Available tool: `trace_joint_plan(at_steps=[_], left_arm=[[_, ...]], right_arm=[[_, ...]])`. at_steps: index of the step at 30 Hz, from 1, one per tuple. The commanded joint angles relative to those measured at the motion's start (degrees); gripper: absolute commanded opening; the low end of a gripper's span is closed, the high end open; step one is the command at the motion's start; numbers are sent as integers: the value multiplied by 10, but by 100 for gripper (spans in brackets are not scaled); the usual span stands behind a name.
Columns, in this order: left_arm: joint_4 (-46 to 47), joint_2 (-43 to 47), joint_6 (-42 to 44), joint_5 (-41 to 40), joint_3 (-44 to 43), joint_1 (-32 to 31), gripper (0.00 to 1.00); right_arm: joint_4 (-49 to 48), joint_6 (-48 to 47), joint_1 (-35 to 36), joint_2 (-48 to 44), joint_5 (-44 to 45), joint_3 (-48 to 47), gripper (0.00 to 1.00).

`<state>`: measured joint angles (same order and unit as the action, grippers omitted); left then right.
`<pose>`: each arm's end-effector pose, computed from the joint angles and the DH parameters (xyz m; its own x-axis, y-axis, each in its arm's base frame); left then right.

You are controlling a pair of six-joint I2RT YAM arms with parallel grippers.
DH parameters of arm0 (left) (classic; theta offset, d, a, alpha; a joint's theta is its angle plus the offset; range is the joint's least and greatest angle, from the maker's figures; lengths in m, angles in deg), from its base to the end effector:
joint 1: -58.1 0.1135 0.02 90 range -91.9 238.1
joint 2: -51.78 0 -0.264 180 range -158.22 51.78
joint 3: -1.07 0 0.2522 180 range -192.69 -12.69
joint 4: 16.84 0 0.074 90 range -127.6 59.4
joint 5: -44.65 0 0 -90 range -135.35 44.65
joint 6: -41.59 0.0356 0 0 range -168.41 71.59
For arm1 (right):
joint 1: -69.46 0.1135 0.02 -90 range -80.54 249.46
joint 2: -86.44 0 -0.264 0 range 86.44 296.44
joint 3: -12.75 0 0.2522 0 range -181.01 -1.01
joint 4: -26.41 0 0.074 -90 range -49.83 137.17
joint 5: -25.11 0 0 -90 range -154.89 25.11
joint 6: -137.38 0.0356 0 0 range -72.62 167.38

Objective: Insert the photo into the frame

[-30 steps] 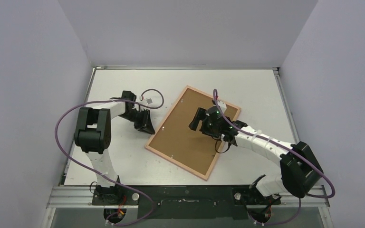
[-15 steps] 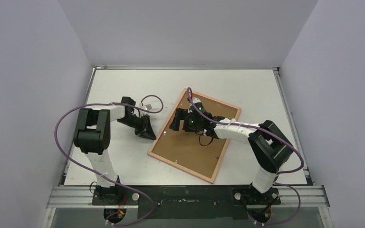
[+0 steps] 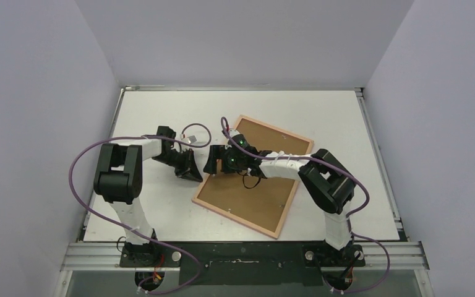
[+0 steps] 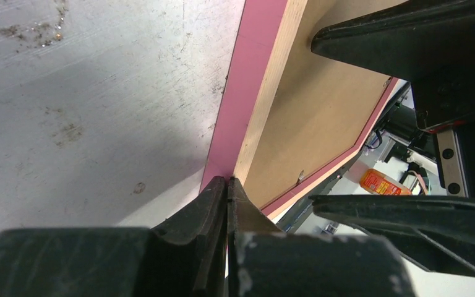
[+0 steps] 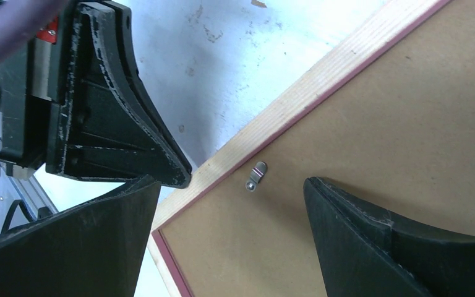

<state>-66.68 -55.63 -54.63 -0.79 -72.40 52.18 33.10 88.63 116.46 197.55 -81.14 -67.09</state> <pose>0.3147 -0.0577 0.1258 -0.9991 0.0260 -0.0321 0.0411 0.7079 -0.7052 0.2764 0.3110 0.1623 -0.8776 -0.0129 -0.4793 -0.3644 0.6676 0.6493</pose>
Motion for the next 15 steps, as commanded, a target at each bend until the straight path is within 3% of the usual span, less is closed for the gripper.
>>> trace_joint_plan(at_steps=[1, 15], left_arm=[[36, 0, 9, -52, 5, 3, 0], [40, 0, 11, -56, 8, 3, 0]], right_arm=[[-25, -3, 11, 11, -9, -30, 90], [-47, 24, 20, 28, -9, -29, 90]])
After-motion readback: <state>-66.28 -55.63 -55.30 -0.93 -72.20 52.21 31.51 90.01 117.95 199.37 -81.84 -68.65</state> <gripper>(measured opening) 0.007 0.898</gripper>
